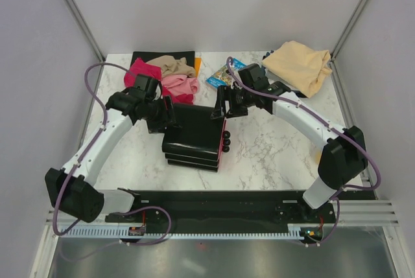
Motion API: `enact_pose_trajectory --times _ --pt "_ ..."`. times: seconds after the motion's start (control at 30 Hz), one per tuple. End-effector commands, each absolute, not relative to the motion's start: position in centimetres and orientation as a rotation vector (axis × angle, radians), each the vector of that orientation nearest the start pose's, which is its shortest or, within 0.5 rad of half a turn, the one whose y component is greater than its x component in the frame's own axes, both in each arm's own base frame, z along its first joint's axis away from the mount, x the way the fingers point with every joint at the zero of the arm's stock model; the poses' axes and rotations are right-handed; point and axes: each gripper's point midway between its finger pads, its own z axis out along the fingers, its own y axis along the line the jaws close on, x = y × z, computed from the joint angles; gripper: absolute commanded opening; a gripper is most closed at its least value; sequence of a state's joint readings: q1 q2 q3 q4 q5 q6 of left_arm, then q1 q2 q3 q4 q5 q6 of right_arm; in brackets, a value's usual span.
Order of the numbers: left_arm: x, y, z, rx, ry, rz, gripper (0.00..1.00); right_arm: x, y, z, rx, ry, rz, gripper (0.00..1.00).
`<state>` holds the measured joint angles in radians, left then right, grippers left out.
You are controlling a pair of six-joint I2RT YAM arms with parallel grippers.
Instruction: Fold and stack the t-shirts
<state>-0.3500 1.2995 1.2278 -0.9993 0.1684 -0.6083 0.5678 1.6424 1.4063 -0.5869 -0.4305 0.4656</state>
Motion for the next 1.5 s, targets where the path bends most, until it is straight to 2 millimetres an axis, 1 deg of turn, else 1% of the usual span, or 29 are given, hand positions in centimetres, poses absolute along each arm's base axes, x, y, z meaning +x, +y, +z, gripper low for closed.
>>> enact_pose_trajectory --times 0.0,0.07,0.13,0.17,0.2,0.27,0.3,0.33,0.37,0.4,0.43,0.47,0.5,0.53,0.57,0.6,0.63,0.67,0.77,0.87,1.03,1.13,1.2,1.3,1.33,1.37,1.4,1.43,1.47 --pt "26.1 -17.7 13.8 -0.134 2.863 -0.434 0.64 30.7 29.3 20.1 -0.324 2.454 0.916 0.78" --pt "26.9 -19.3 13.5 -0.068 2.865 -0.438 0.64 30.9 28.6 20.6 -0.304 2.436 0.863 0.77" --pt "28.6 -21.0 13.1 -0.03 2.866 -0.443 0.64 31.0 28.0 21.0 -0.296 2.42 0.834 0.77" --pt "29.0 -21.8 11.9 0.0 2.9 -0.429 0.64 30.9 27.7 20.7 -0.289 2.433 0.815 0.77" --pt "30.2 -22.7 12.8 0.02 2.869 -0.452 0.64 30.9 27.5 20.6 -0.285 2.441 0.813 0.77" --pt "31.2 -24.2 12.7 0.073 2.866 -0.476 0.64 30.6 27.3 20.0 -0.285 2.47 0.8 0.77" --pt "32.5 -25.1 12.8 0.087 2.851 -0.488 0.64 30.4 26.9 19.5 -0.274 2.498 0.779 0.77" --pt "33.0 -25.8 12.7 0.112 2.85 -0.494 0.64 30.2 26.7 19.2 -0.275 2.509 0.769 0.77" --pt "34.0 -26.7 13.8 0.127 2.814 -0.527 0.64 29.8 26.3 18.8 -0.267 2.524 0.753 0.76" --pt "34.6 -27.2 12.9 0.136 2.834 -0.524 0.64 29.9 25.7 18.9 -0.245 2.52 0.718 0.76" --pt "34.9 -27.9 13.0 0.156 2.831 -0.535 0.64 29.8 25.3 18.9 -0.235 2.519 0.698 0.76" --pt "35.6 -28.7 14.0 0.168 2.805 -0.563 0.64 29.4 24.7 18.5 -0.225 2.537 0.673 0.75" --pt "35.9 -29.2 13.0 0.175 2.826 -0.556 0.64 29.4 24.1 18.6 -0.212 2.53 0.637 0.75" --pt "36.0 -29.8 12.9 0.194 2.826 -0.564 0.64 29.3 23.7 18.5 -0.202 2.537 0.617 0.75" --pt "36.4 -30.7 13.5 0.214 2.81 -0.592 0.64 28.9 23.0 18.1 -0.188 2.558 0.587 0.75" --pt "36.5 -31.3 13.5 0.228 2.809 -0.608 0.64 28.7 22.6 18.2 -0.179 2.561 0.572 0.74" --pt "36.4 -32.1 12.5 0.257 2.831 -0.616 0.64 28.7 22.1 17.9 -0.162 2.568 0.545 0.74" --pt "36.6 -33.1 13.2 0.277 2.814 -0.657 0.64 28.2 21.6 17.6 -0.15 2.588 0.525 0.74" --pt "36.2 -35.7 12.8 0.353 2.813 -0.71 0.64 27.4 20.6 17.4 -0.11 2.604 0.493 0.73" --pt "35.5 -38.2 12.3 0.417 2.808 -0.758 0.64 27.2 19.3 17.8 -0.054 2.6 0.428 0.73" --pt "33.4 -41.8 12.3 0.548 2.785 -0.876 0.64 27.9 17.3 19.7 0.014 2.532 0.337 0.73" --pt "32.6 -42.8 12.4 0.588 2.774 -0.903 0.64 28.6 16.5 21.2 0.044 2.488 0.292 0.74" --pt "32.9 -42.7 12.9 0.584 2.752 -0.876 0.64 29.1 16.3 22.6 0.058 2.444 0.287 0.74" --pt "35.0 -41.2 14.4 0.52 2.686 -0.738 0.66 29.6 16.4 24.4 0.055 2.379 0.315 0.75" --pt "36.5 -40.1 16.5 0.466 2.624 -0.688 0.67 30.0 16.8 25.2 0.051 2.352 0.34 0.75" --pt "37.2 -39.4 17.5 0.438 2.596 -0.674 0.68 30.1 16.9 25.8 0.033 2.333 0.353 0.75" --pt "38.6 -38.0 18.6 0.365 2.577 -0.67 0.68 30.1 17.4 26.1 0.016 2.329 0.378 0.75" --pt "39.2 -37.1 21.0 0.323 2.534 -0.692 0.68 30.4 17.6 26.9 0.011 2.305 0.395 0.75" --pt "39.8 -36.2 21.9 0.283 2.522 -0.702 0.68 30.6 17.8 27.1 0.002 2.299 0.403 0.75"
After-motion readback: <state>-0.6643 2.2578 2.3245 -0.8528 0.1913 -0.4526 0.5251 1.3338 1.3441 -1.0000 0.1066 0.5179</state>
